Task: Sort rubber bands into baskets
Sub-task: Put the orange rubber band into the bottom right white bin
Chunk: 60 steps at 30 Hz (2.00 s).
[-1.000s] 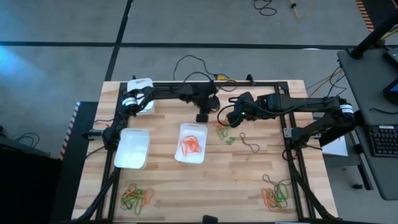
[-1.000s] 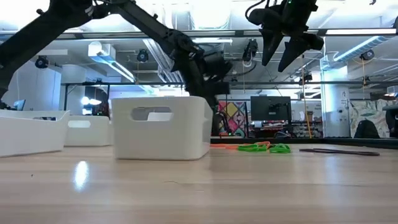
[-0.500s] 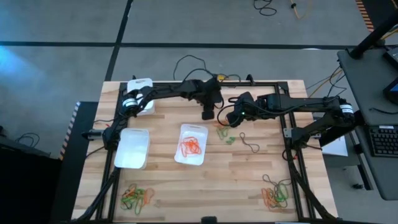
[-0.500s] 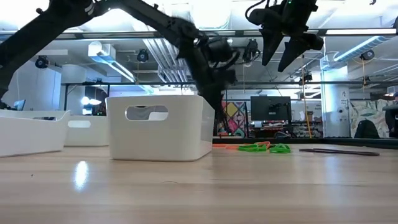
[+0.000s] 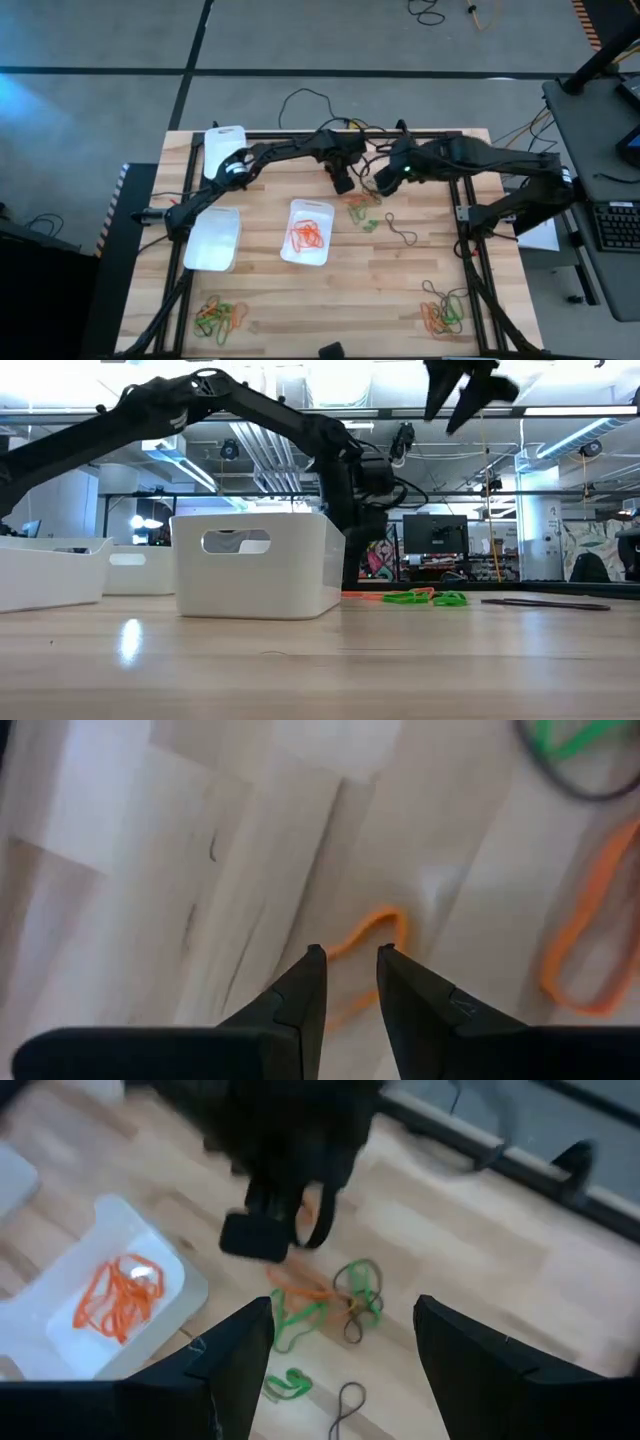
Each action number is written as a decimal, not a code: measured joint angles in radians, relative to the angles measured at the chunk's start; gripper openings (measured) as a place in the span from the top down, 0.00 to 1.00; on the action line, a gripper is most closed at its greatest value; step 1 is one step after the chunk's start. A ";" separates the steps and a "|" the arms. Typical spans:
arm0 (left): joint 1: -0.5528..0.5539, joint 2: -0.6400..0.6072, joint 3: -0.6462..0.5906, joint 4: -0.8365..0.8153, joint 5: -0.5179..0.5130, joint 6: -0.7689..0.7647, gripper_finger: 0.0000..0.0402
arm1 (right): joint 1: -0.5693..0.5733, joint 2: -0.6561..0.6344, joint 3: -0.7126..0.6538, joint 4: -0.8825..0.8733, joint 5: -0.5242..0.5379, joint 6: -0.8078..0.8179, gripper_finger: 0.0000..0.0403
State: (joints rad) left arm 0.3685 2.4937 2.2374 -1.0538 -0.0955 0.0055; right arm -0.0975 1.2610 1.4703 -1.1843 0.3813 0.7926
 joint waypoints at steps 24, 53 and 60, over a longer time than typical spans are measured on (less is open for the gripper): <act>-0.071 0.008 0.021 0.001 -0.171 -0.104 0.81 | 0.017 -0.079 0.124 -0.067 0.030 0.116 0.42; -0.041 0.005 -0.076 -0.007 -0.045 0.121 0.98 | 0.118 -0.003 0.124 -0.055 0.029 0.336 0.42; -0.029 -0.033 -0.078 -0.058 -0.044 0.145 1.00 | 0.119 0.013 0.124 -0.037 0.030 0.319 0.42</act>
State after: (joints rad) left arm 0.3397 2.4611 2.1595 -1.1118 -0.1396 0.1500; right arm 0.0219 1.2739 1.5944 -1.2217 0.4108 1.1113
